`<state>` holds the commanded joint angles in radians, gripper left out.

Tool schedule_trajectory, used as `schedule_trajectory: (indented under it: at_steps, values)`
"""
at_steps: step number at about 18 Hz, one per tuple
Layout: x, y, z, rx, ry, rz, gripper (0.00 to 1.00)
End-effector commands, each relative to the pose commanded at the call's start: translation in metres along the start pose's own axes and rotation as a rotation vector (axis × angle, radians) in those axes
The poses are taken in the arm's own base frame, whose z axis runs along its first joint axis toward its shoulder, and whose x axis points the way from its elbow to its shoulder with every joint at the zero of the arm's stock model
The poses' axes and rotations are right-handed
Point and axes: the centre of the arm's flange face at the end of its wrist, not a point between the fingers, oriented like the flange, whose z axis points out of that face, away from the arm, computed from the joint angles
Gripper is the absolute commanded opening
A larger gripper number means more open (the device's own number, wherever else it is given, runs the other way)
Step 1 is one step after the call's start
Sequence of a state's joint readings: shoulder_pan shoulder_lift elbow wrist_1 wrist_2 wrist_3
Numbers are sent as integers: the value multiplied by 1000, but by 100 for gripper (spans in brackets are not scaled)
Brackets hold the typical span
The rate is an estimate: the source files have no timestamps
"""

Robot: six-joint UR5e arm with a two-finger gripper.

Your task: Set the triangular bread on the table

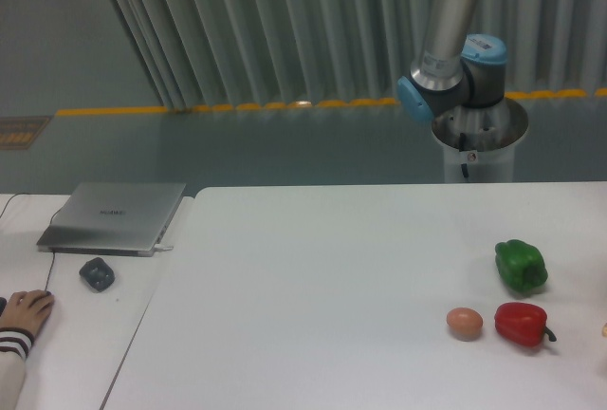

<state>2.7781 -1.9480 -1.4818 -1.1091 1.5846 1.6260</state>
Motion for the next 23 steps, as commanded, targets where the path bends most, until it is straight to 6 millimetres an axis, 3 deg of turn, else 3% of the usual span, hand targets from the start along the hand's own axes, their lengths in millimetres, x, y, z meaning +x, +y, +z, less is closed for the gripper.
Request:
schedule_trajectory:
  at_steps: [2,14,23]
  values:
    - [0,0,18,0,28,-1,100]
    - [-8,-1,57,0,49,4,100]
    - [-9,0,65,-31,63,8,95]
